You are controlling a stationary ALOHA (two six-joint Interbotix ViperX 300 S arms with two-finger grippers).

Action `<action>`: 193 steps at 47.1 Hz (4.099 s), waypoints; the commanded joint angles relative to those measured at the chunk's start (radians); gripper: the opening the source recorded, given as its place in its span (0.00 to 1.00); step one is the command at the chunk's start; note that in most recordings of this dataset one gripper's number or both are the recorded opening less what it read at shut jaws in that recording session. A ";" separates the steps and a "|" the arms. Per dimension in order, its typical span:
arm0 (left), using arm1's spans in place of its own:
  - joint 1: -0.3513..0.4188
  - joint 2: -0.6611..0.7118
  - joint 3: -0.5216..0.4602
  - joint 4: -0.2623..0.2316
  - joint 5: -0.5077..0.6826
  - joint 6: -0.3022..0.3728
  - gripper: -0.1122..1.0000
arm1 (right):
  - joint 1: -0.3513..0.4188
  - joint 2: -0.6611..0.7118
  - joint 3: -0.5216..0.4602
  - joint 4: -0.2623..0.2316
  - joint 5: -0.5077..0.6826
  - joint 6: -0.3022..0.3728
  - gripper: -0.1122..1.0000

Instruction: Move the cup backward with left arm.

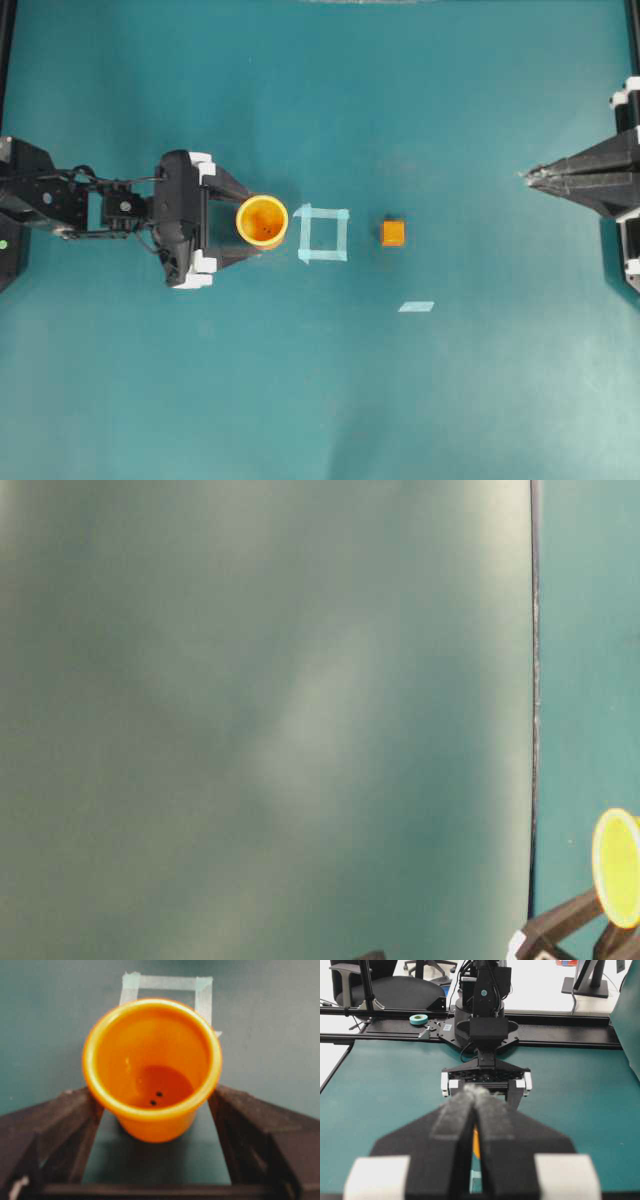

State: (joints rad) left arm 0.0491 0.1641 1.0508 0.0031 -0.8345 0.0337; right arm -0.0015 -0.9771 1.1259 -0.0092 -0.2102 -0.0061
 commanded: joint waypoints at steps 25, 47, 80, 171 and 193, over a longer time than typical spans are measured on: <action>0.006 0.012 -0.052 0.003 -0.008 0.026 0.77 | 0.002 0.008 -0.032 -0.002 0.009 -0.002 0.10; 0.028 0.012 -0.060 0.000 -0.011 0.014 0.67 | 0.002 0.006 -0.035 -0.002 0.009 -0.002 0.10; 0.232 0.014 -0.103 0.000 -0.055 -0.008 0.67 | 0.000 0.008 -0.038 -0.002 0.009 0.000 0.10; 0.568 0.130 -0.302 -0.025 0.041 -0.064 0.67 | 0.002 0.017 -0.034 -0.009 0.017 -0.002 0.10; 0.568 0.147 -0.308 -0.046 0.009 -0.066 0.67 | 0.002 0.020 -0.034 -0.011 0.017 -0.002 0.10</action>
State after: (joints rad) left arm 0.6136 0.3283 0.7593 -0.0322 -0.8115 -0.0322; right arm -0.0015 -0.9633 1.1213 -0.0184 -0.1887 -0.0077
